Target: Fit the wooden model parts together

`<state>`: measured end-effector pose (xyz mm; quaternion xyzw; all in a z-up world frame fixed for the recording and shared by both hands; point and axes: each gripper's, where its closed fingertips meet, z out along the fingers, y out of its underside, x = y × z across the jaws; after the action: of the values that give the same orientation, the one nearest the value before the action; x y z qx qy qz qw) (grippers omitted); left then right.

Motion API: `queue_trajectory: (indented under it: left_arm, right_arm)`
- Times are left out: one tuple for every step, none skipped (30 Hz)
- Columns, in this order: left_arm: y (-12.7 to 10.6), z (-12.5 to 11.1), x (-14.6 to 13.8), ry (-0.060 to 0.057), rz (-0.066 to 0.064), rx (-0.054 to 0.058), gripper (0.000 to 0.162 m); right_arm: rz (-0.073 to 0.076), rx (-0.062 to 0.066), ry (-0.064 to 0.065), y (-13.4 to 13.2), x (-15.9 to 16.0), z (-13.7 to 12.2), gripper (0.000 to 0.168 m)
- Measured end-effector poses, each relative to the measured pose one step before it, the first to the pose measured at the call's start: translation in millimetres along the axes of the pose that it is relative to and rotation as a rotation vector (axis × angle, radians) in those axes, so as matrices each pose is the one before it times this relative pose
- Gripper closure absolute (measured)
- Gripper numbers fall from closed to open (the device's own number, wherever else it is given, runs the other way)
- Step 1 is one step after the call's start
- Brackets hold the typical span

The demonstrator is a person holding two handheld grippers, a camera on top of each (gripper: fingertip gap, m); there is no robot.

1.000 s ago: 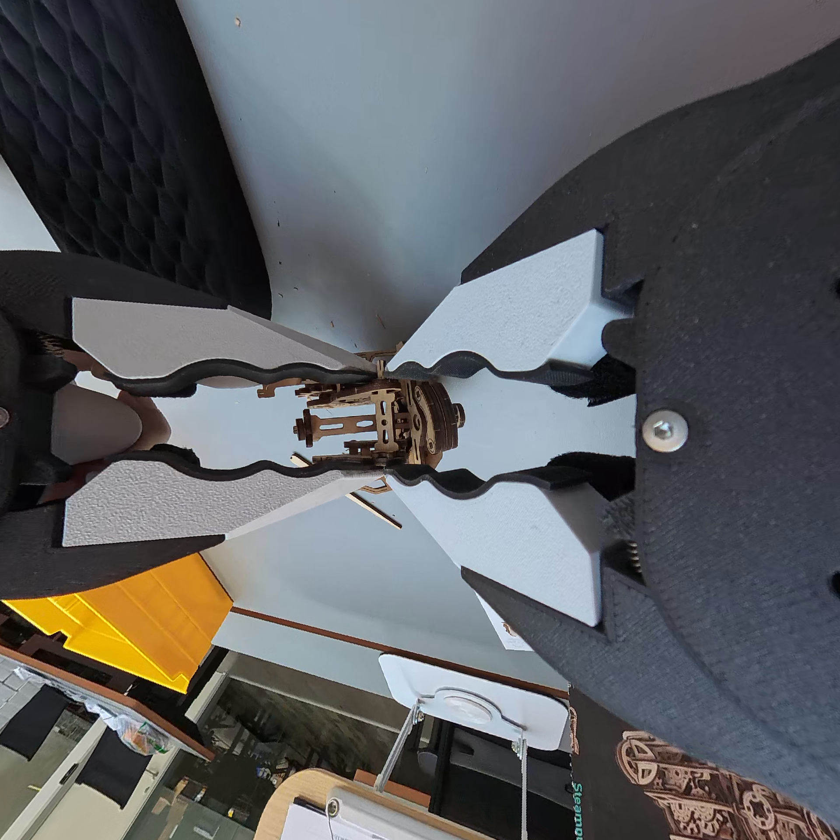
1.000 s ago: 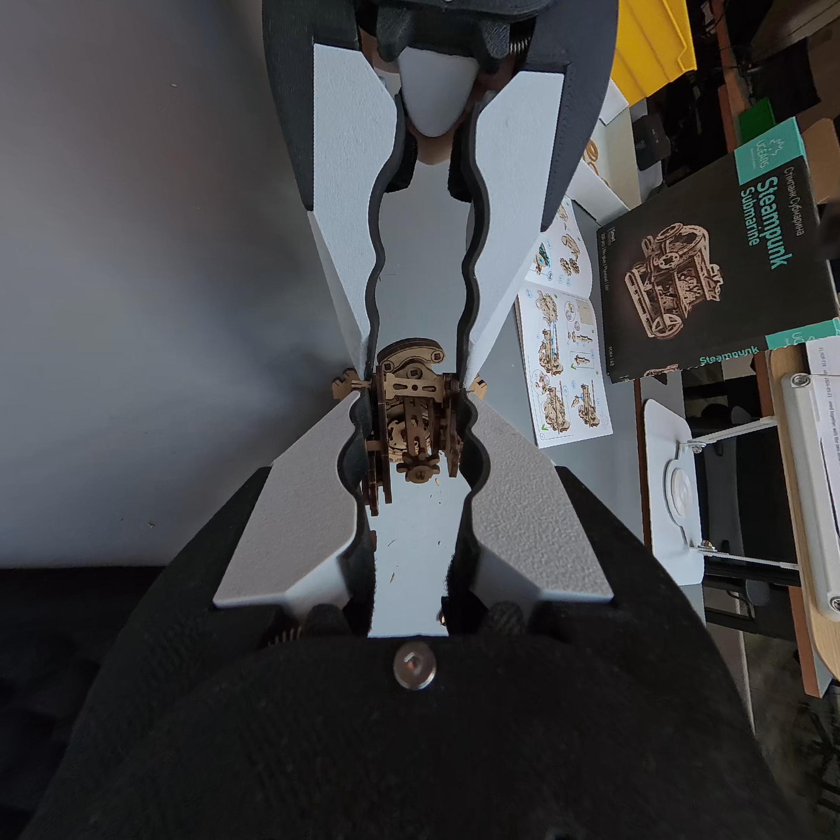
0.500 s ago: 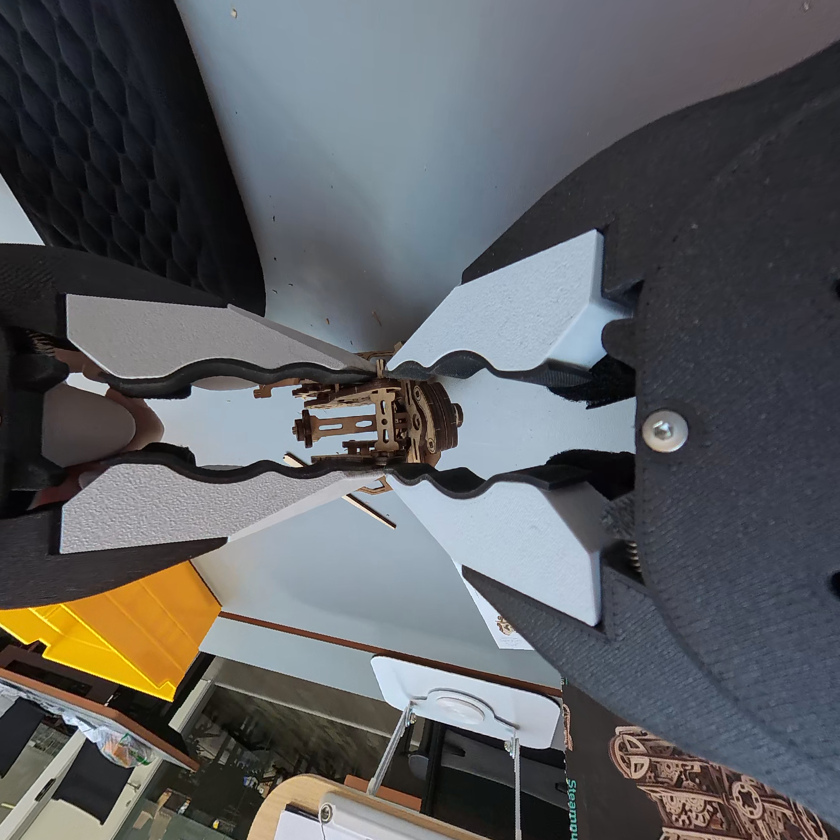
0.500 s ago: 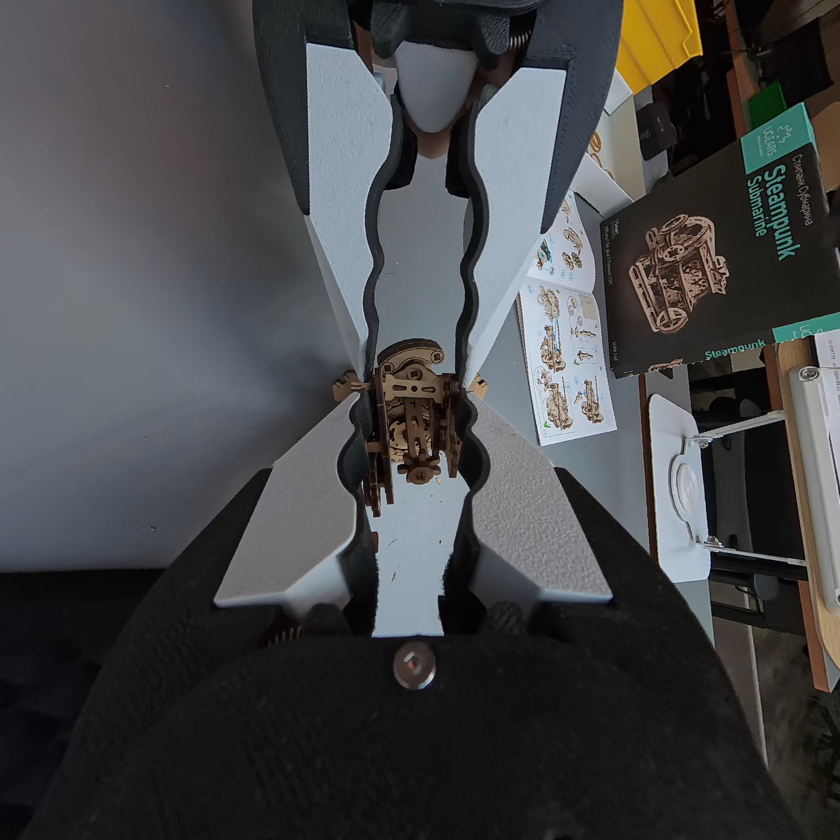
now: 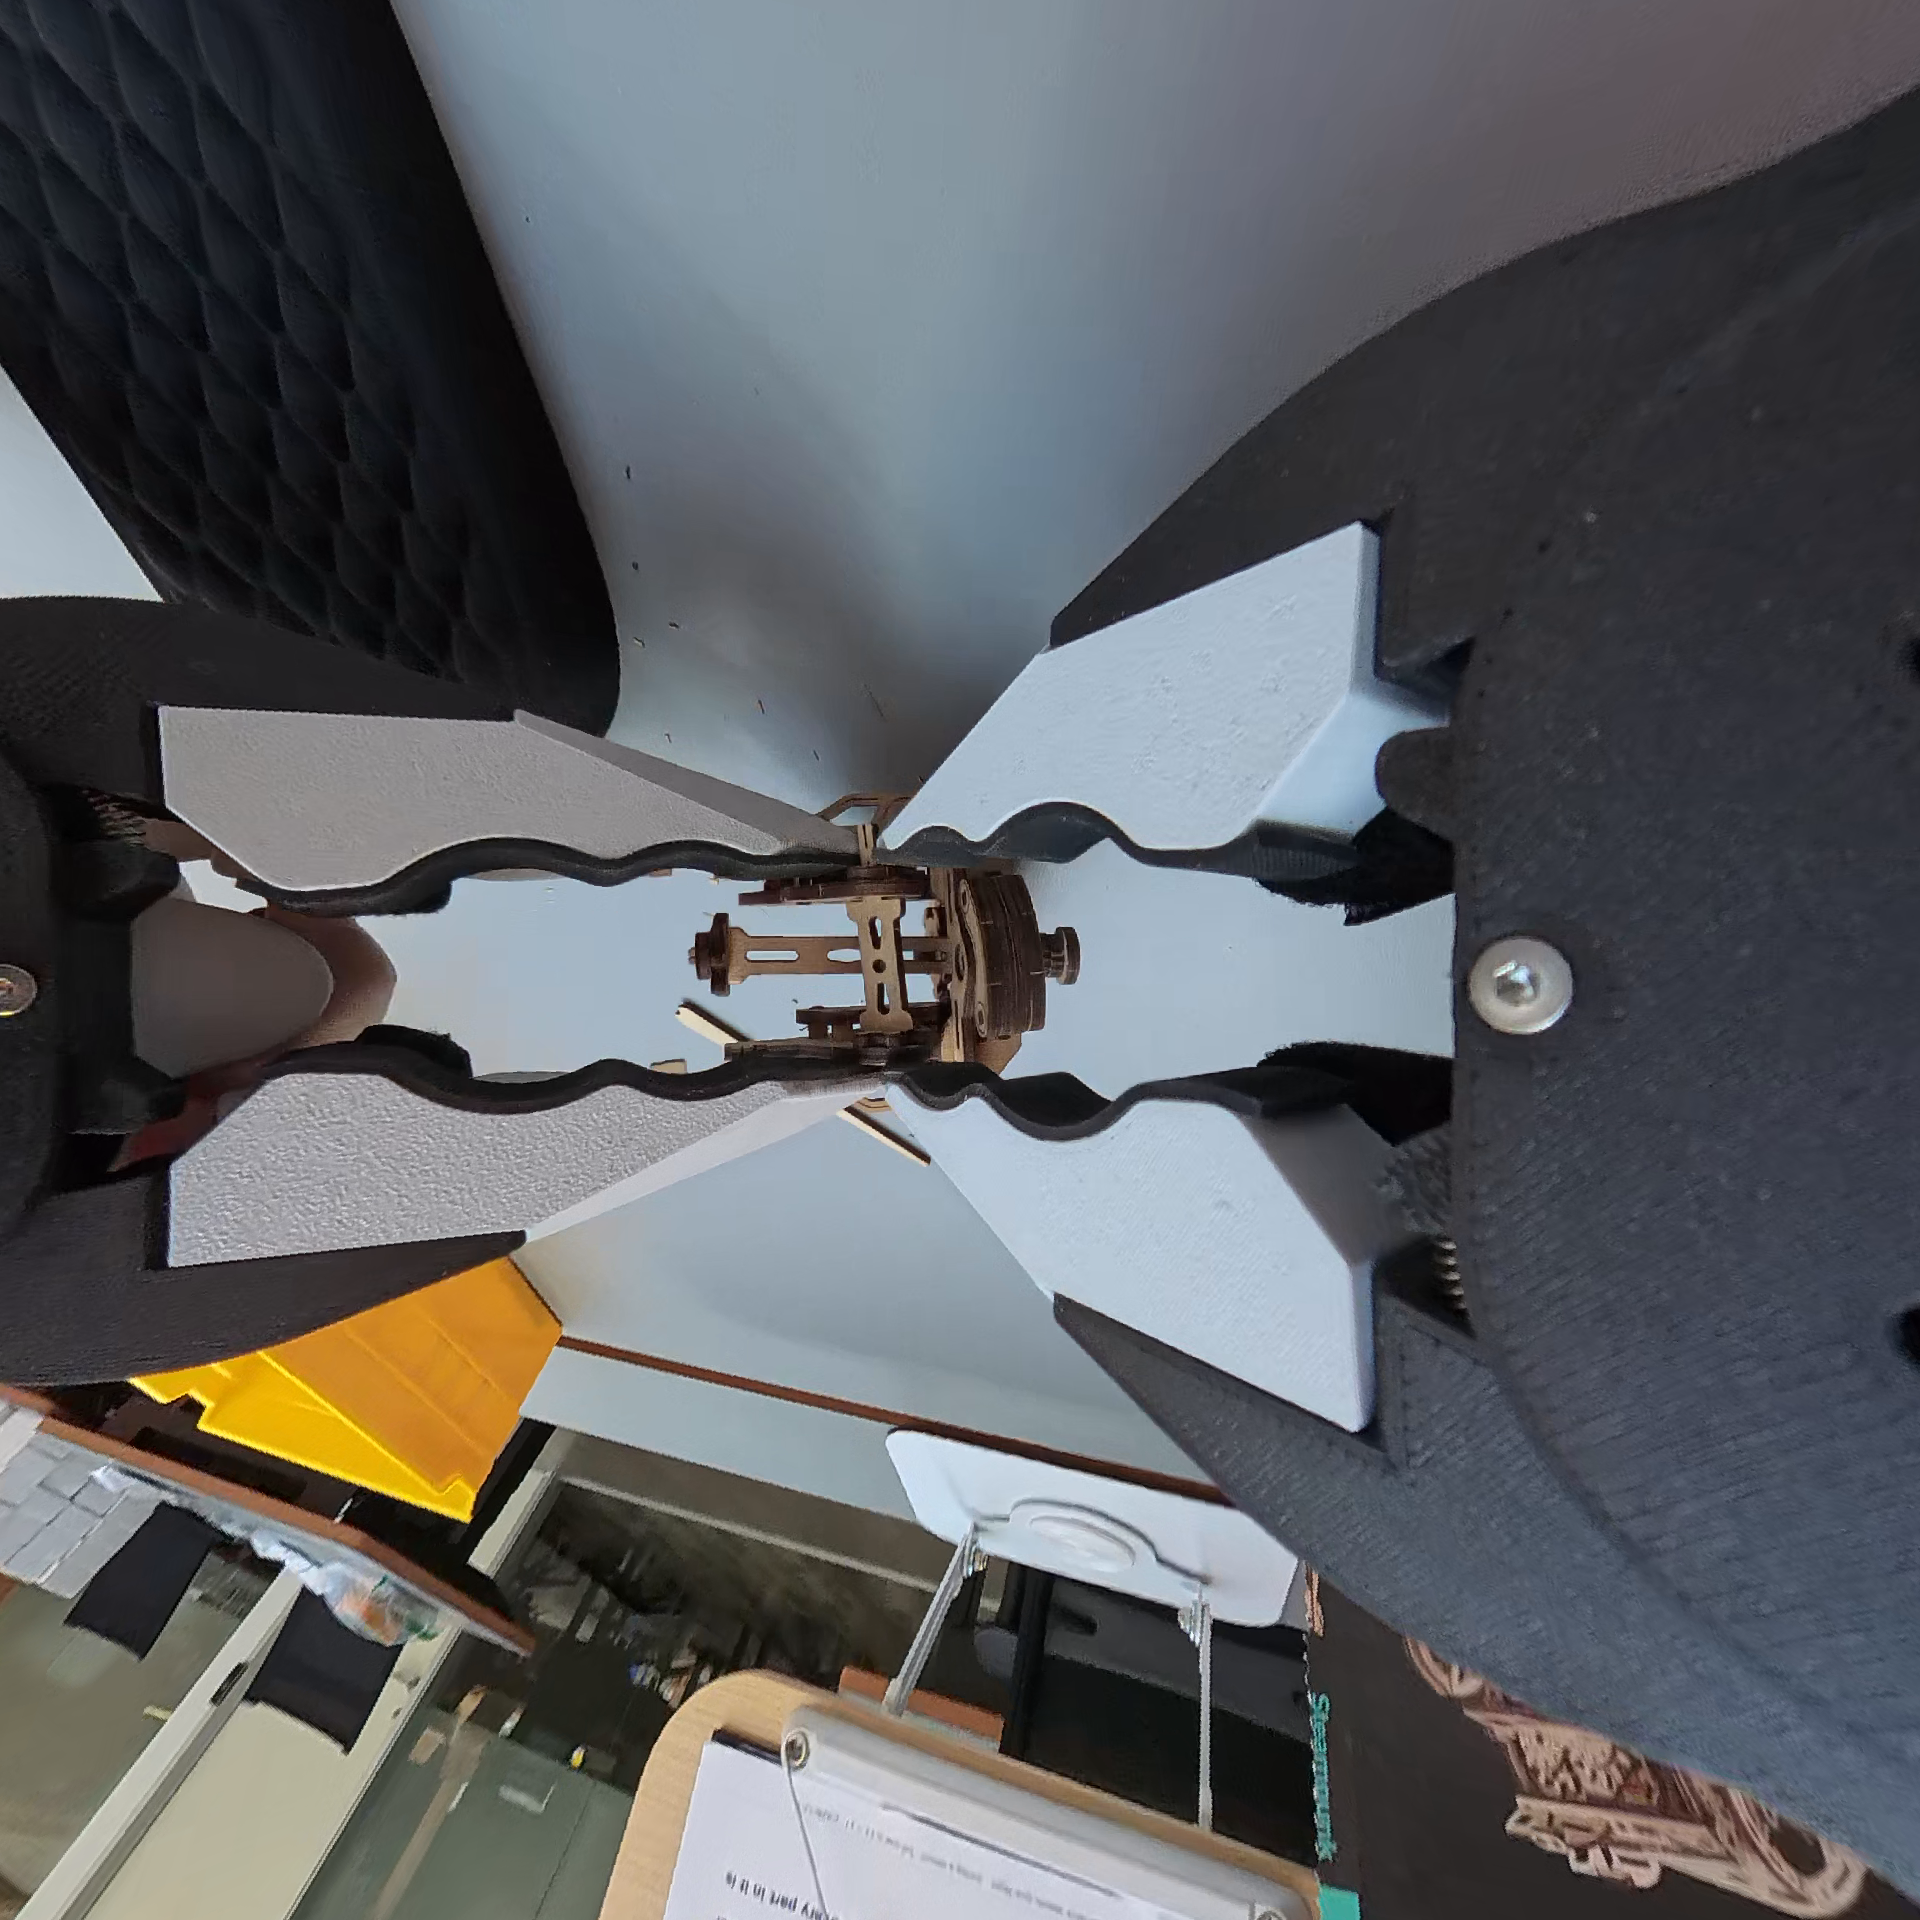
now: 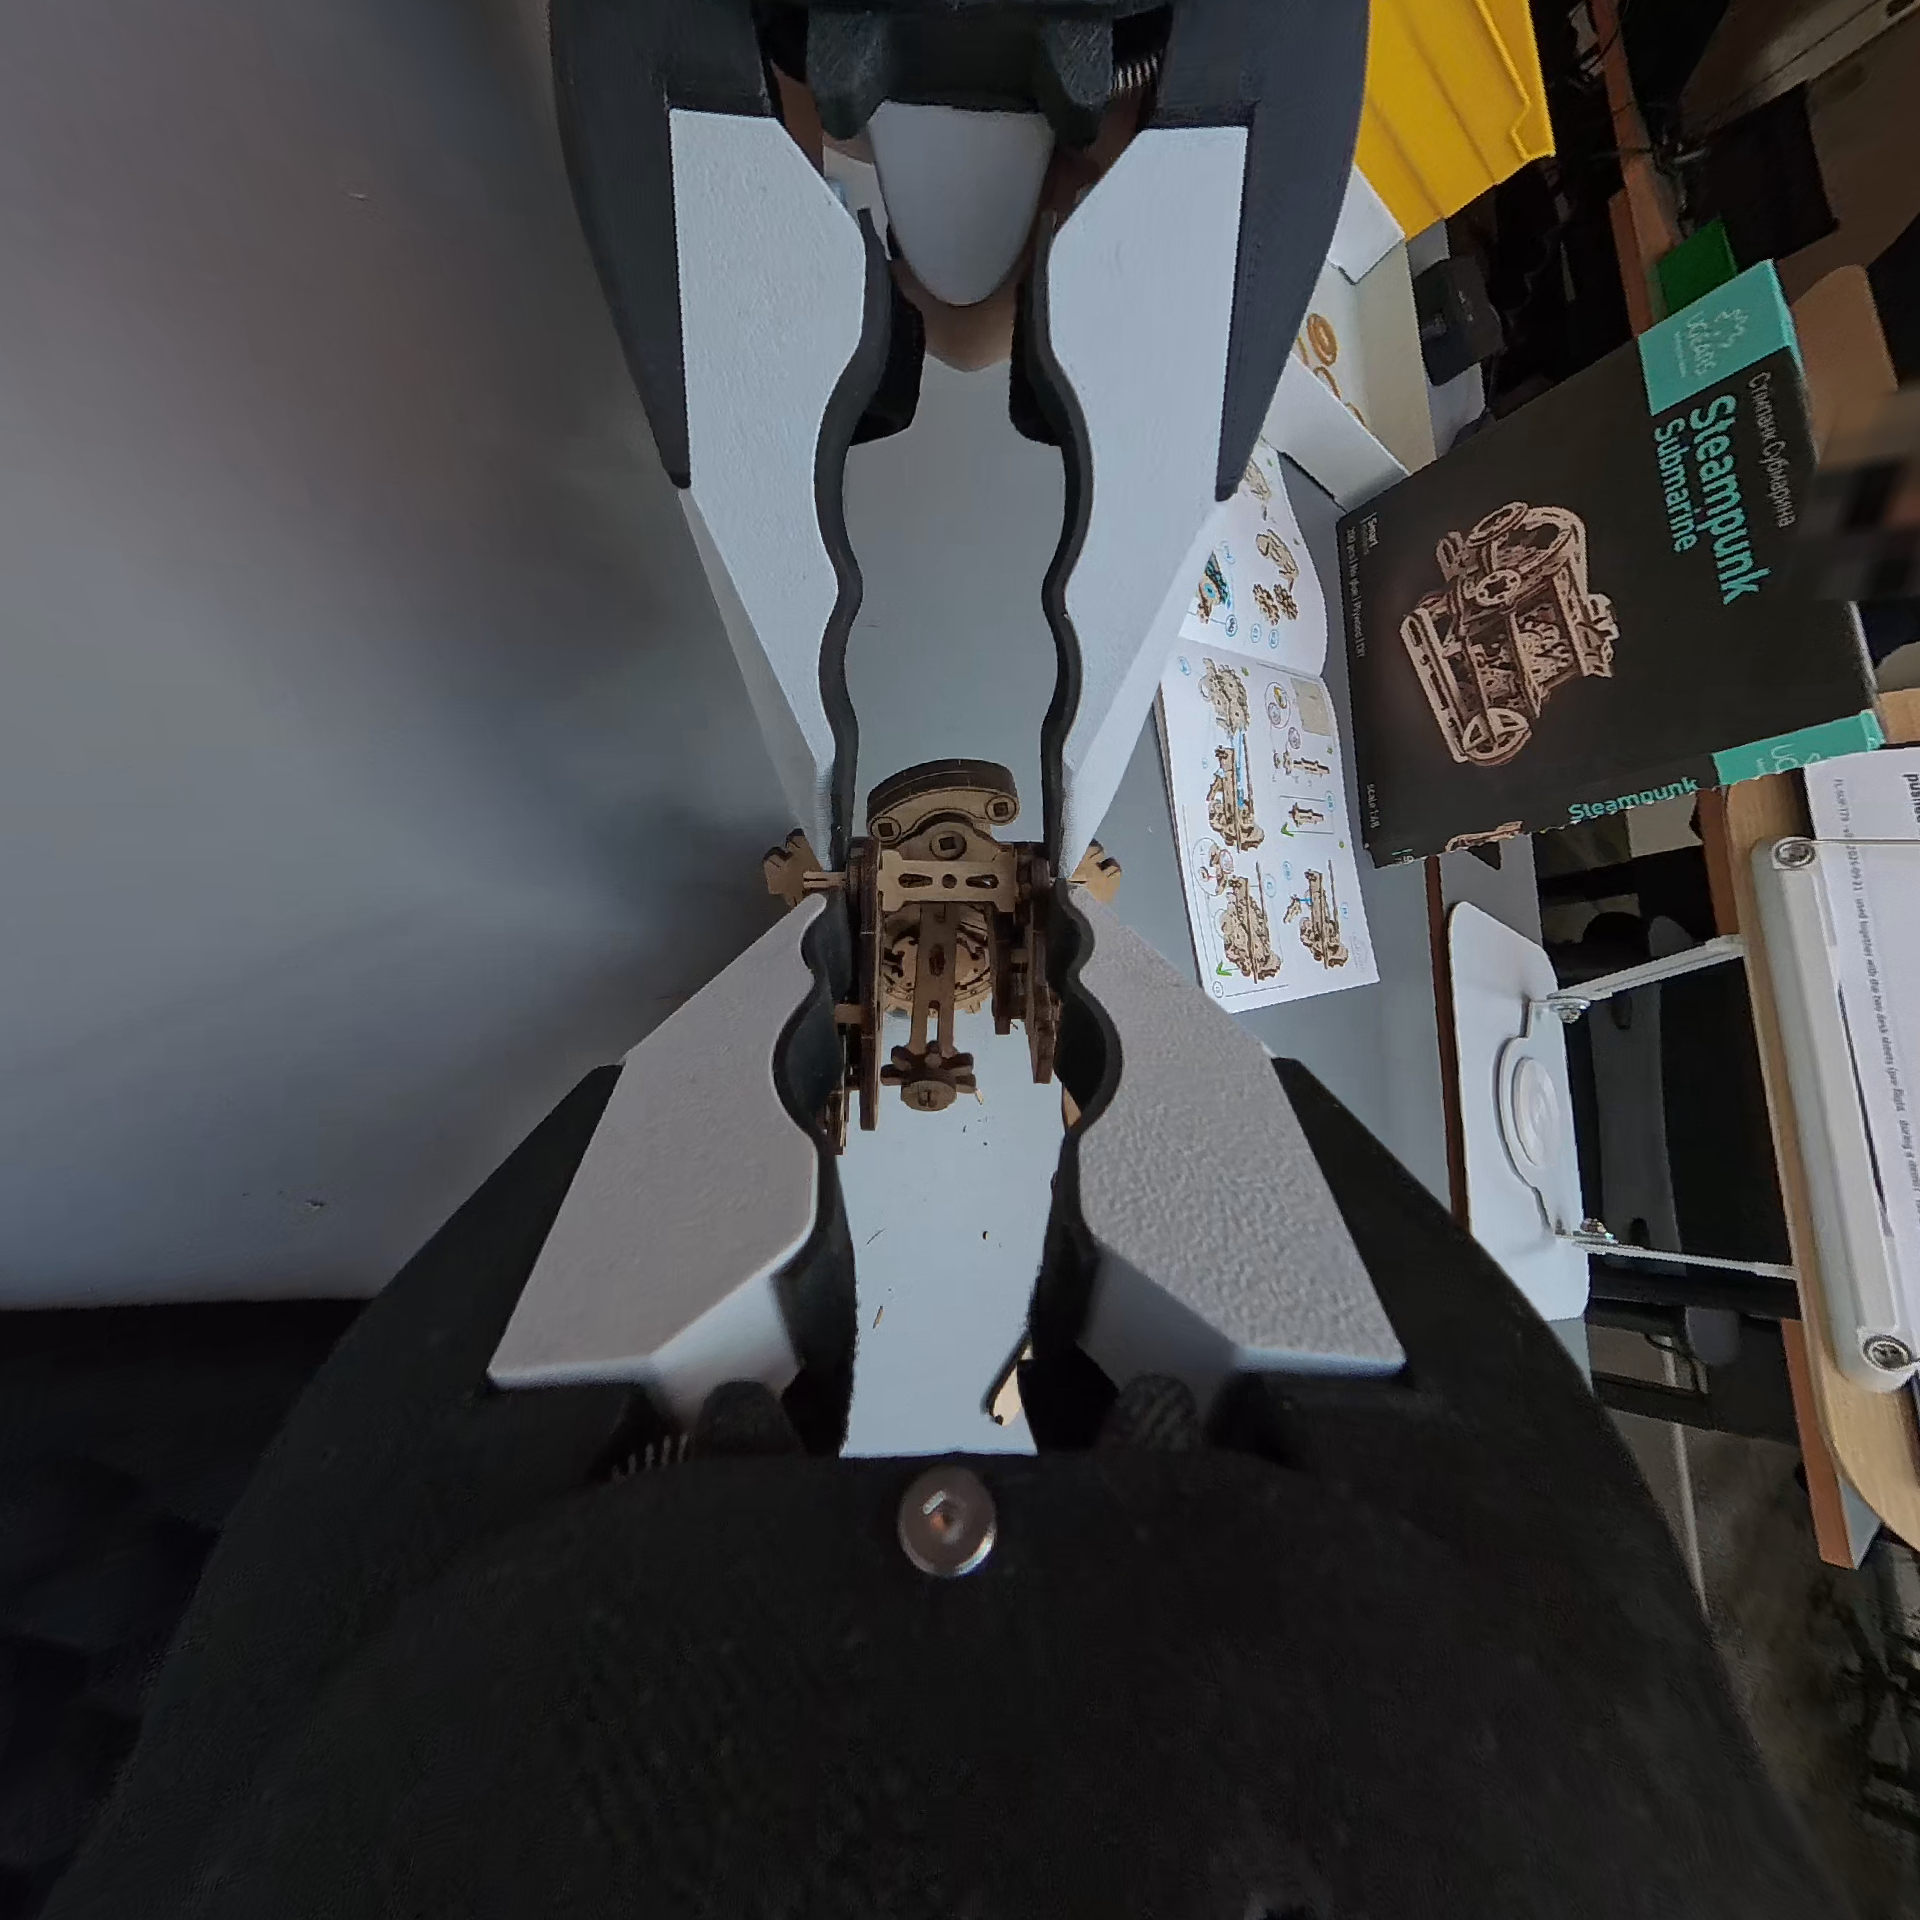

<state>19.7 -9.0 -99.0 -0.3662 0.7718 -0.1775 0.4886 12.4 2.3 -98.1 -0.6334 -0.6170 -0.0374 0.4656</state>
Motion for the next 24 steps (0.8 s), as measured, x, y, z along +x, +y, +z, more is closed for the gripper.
queue_trajectory:
  left_arm:
    - [0.45,-0.26,-0.51,-0.0195,0.0236,-0.0006,0.126]
    - [0.62,0.27,0.15,-0.0186,0.0153,-0.0002,0.126]
    - [0.65,-0.08,0.26,-0.0176,0.0163,0.0008,0.126]
    - [0.52,-0.43,0.03,-0.0145,0.0096,0.0019,0.126]
    - [0.40,-0.63,-0.36,-0.0117,0.0010,0.0035,0.126]
    - [0.14,-0.62,-0.74,-0.0100,0.0007,0.0030,0.126]
    - [0.02,-0.45,-0.87,-0.0079,-0.0003,0.0022,0.126]
    - [-0.13,-0.18,-0.98,-0.0078,0.0009,0.0004,0.126]
    - [0.46,0.15,-2.34,-0.0165,0.0064,-0.0043,0.126]
    - [0.86,0.29,-2.83,-0.0211,0.0141,-0.0062,0.126]
    - [1.04,0.45,-0.91,-0.0109,0.0159,-0.0047,0.127]
    - [0.79,0.57,1.21,0.0003,0.0136,-0.0026,0.134]
    - [0.85,0.71,-0.48,-0.0133,0.0061,-0.0038,0.136]
    - [0.97,0.81,-1.35,-0.0185,0.0030,-0.0044,0.138]
    - [0.78,0.53,-1.79,-0.0199,0.0052,-0.0031,0.137]
    - [1.04,0.19,-2.36,-0.0195,0.0044,-0.0049,0.138]
    - [0.62,-0.18,-0.62,-0.0044,-0.0036,-0.0032,0.138]
    - [0.00,-0.41,1.24,0.0108,-0.0092,0.0027,0.139]
    - [-1.09,-0.95,0.52,0.0074,-0.0109,0.0109,0.140]
    - [-1.89,-1.25,-0.55,0.0024,-0.0084,0.0156,0.146]
    - [-2.11,-1.18,0.37,0.0082,-0.0048,0.0138,0.150]
    - [-1.48,-0.67,1.47,0.0156,-0.0036,0.0081,0.151]
    - [-0.62,-0.47,2.94,0.0244,-0.0042,0.0027,0.150]
    - [-0.44,-0.32,3.25,0.0264,-0.0077,0.0013,0.148]
  right_arm:
    - [-0.0212,-0.0007,0.0177,0.17,0.54,0.45,0.132]
    - [-0.0262,-0.0052,0.0137,0.50,-0.12,0.33,0.132]
    - [-0.0138,0.0021,0.0091,-0.22,-0.17,0.44,0.132]
    - [-0.0014,0.0120,0.0032,-0.29,-0.19,0.66,0.132]
    - [0.0042,0.0166,0.0023,-0.07,0.24,0.39,0.132]
    - [0.0089,0.0168,0.0038,-0.24,0.88,0.09,0.132]
    - [0.0053,0.0159,0.0024,-0.73,0.77,-0.20,0.132]
    - [-0.0057,0.0071,0.0066,-0.15,0.84,-0.09,0.132]
    - [-0.0102,-0.0007,0.0213,0.46,2.54,0.35,0.132]
    - [-0.0098,-0.0049,0.0272,0.73,3.20,0.57,0.132]
    - [-0.0100,-0.0084,0.0214,1.03,2.26,0.77,0.132]
    - [-0.0071,-0.0069,0.0123,1.01,1.34,0.69,0.132]
    - [0.0026,-0.0070,0.0108,1.27,1.51,0.60,0.132]
    - [0.0083,-0.0070,0.0133,1.53,2.13,0.75,0.132]
    - [0.0065,-0.0055,0.0046,1.65,0.72,0.88,0.132]
    - [0.0047,-0.0022,0.0004,1.26,-0.07,0.69,0.132]
    - [0.0087,-0.0005,0.0042,0.87,0.68,0.45,0.132]
    - [0.0088,0.0003,0.0034,0.56,0.73,0.31,0.132]
    - [0.0058,-0.0024,-0.0043,0.75,-0.53,0.37,0.132]
    - [0.0049,-0.0050,-0.0045,1.04,-0.78,0.71,0.132]
    - [0.0037,0.0027,0.0012,-0.52,-0.12,0.53,0.132]
    - [0.0028,0.0019,0.0013,-0.36,-0.08,0.35,0.132]
    - [0.0042,-0.0005,0.0019,-0.27,0.28,0.21,0.132]
    - [0.0037,-0.0016,0.0011,0.20,0.28,0.10,0.132]
